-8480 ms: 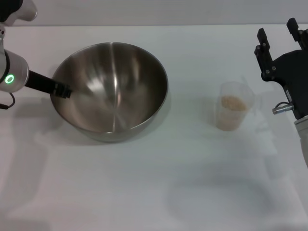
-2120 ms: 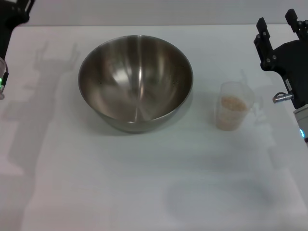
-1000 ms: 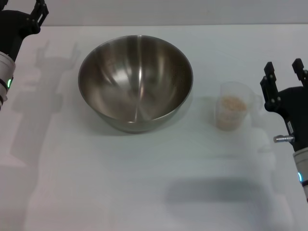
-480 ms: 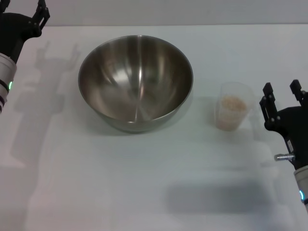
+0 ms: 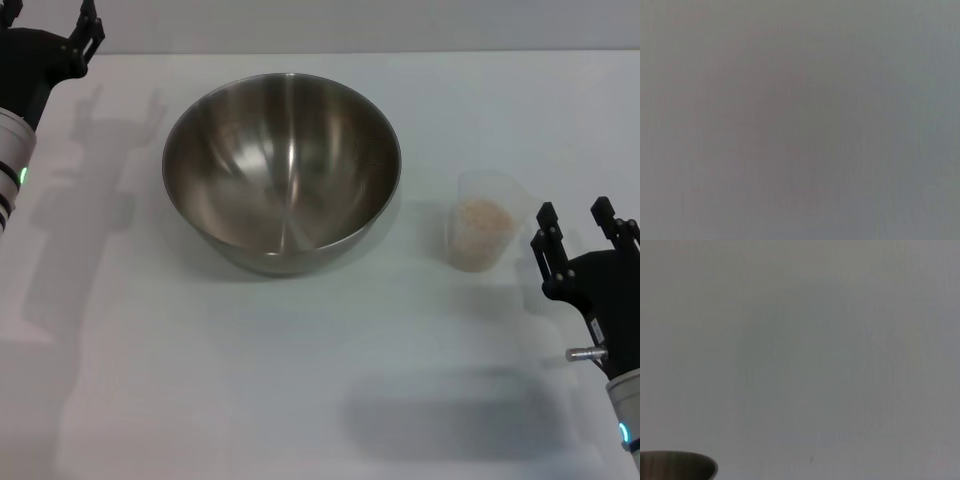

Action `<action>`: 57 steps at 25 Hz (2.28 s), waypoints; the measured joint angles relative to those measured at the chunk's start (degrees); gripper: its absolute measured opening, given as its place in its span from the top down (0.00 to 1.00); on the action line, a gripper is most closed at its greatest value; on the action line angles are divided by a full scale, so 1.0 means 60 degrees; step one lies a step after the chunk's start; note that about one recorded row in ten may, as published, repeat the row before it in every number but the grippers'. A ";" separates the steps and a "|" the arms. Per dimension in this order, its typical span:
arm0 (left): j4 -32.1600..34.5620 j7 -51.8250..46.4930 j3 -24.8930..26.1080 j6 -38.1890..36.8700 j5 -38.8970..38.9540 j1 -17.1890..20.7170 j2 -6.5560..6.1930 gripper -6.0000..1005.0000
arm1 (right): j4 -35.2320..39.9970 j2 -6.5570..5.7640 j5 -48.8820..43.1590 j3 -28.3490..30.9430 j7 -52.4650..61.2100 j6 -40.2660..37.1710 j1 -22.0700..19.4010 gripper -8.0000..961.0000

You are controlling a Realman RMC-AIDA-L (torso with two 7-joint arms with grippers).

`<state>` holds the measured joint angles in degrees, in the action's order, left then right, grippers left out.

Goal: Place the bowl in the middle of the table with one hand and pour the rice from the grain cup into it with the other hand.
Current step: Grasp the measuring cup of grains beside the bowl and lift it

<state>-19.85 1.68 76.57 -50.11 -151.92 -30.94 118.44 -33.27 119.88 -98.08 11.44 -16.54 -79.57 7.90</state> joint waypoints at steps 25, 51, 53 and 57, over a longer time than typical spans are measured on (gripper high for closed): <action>0.0217 -0.0013 0.0246 0.0149 0.0006 -0.0109 0.0016 0.17 | 0.0239 0.0000 0.0100 -0.0400 0.0153 0.0503 -0.0054 0.41; 0.0232 -0.0001 0.0275 0.0146 0.0009 -0.0117 0.0006 0.17 | 0.0665 -0.0001 0.0248 -0.0280 0.0355 0.0621 0.0151 0.41; 0.0232 -0.0001 0.0275 0.0140 0.0009 -0.0117 0.0005 0.17 | 0.0674 0.0000 0.0249 -0.0280 0.0355 0.0636 0.0169 0.41; 0.0232 -0.0001 0.0275 0.0138 0.0009 -0.0117 0.0006 0.17 | 0.0692 0.0000 0.0259 -0.0201 0.0356 0.0797 0.0256 0.41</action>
<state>-18.46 1.67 78.22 -49.28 -151.87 -31.64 118.47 -29.11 119.88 -96.52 10.23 -14.41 -74.79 9.43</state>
